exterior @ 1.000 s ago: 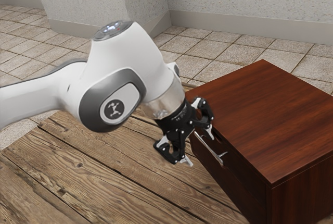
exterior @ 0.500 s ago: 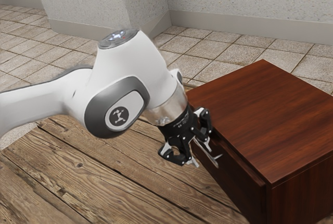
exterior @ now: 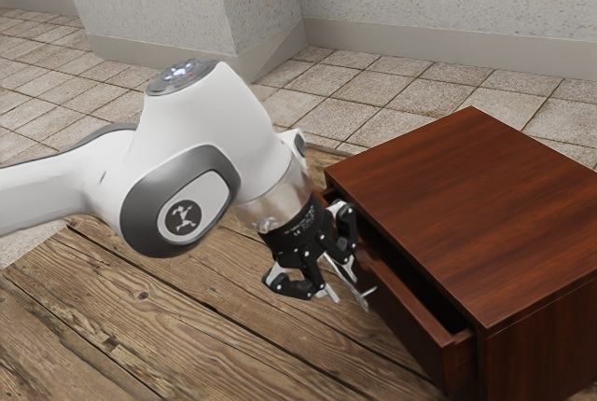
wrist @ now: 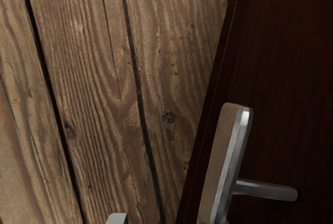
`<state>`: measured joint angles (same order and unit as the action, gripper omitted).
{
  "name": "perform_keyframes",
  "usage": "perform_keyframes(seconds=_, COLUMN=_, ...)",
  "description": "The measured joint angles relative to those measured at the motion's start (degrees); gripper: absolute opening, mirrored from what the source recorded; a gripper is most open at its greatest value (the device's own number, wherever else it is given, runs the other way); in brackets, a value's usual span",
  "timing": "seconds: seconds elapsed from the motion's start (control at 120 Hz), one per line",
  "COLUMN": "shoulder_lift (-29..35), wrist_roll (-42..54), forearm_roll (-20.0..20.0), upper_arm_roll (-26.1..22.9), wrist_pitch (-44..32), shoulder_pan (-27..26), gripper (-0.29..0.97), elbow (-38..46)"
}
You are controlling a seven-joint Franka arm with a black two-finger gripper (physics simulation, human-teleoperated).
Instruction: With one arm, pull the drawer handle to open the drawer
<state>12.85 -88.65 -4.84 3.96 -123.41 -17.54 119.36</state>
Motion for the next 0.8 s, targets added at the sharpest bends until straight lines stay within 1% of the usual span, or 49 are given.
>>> perform_keyframes(seconds=0.233, shoulder_lift=1.9, wrist_roll=0.58, forearm_roll=0.99, upper_arm_roll=0.0, wrist_pitch=0.01, shoulder_pan=0.07, gripper=0.08, elbow=1.79)
perform_keyframes(seconds=0.508, shoulder_lift=3.63, wrist_roll=0.89, forearm_roll=-0.77, upper_arm_roll=0.06, wrist_pitch=0.05, shoulder_pan=0.5, gripper=0.07, elbow=3.72)
perform_keyframes(seconds=0.8, shoulder_lift=7.75, wrist_roll=1.23, forearm_roll=-0.71, upper_arm_roll=0.1, wrist_pitch=0.01, shoulder_pan=0.99, gripper=0.07, elbow=7.76)
